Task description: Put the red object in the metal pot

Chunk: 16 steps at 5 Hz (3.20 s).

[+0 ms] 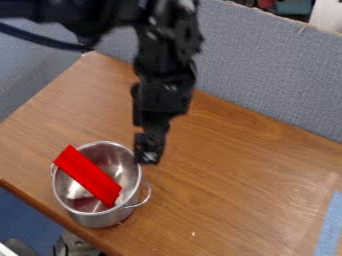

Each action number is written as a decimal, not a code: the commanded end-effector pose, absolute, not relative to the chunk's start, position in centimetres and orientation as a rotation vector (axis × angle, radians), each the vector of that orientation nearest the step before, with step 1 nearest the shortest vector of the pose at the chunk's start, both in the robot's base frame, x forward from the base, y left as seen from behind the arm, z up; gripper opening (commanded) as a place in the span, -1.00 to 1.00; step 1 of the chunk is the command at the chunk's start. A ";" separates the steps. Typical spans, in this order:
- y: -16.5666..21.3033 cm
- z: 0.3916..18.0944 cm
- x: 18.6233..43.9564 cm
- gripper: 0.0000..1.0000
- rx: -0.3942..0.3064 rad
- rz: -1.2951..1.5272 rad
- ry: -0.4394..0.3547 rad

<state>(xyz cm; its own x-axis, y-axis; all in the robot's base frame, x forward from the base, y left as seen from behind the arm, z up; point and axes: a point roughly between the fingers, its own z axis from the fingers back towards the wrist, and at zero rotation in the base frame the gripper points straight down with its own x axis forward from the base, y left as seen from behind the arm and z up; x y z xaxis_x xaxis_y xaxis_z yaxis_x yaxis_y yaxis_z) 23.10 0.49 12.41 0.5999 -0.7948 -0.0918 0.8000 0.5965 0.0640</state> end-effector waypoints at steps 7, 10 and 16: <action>-2.5 13.6 27.9 1.00 0.059 -0.411 0.009; -2.8 12.6 24.3 1.00 0.021 -0.512 0.060; -2.8 14.3 21.2 1.00 0.035 -0.298 0.072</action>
<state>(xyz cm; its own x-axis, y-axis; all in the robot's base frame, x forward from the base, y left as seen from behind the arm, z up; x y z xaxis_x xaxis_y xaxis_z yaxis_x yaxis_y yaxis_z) 20.48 -2.73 13.59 0.9517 -0.2880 -0.1060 0.2915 0.9564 0.0189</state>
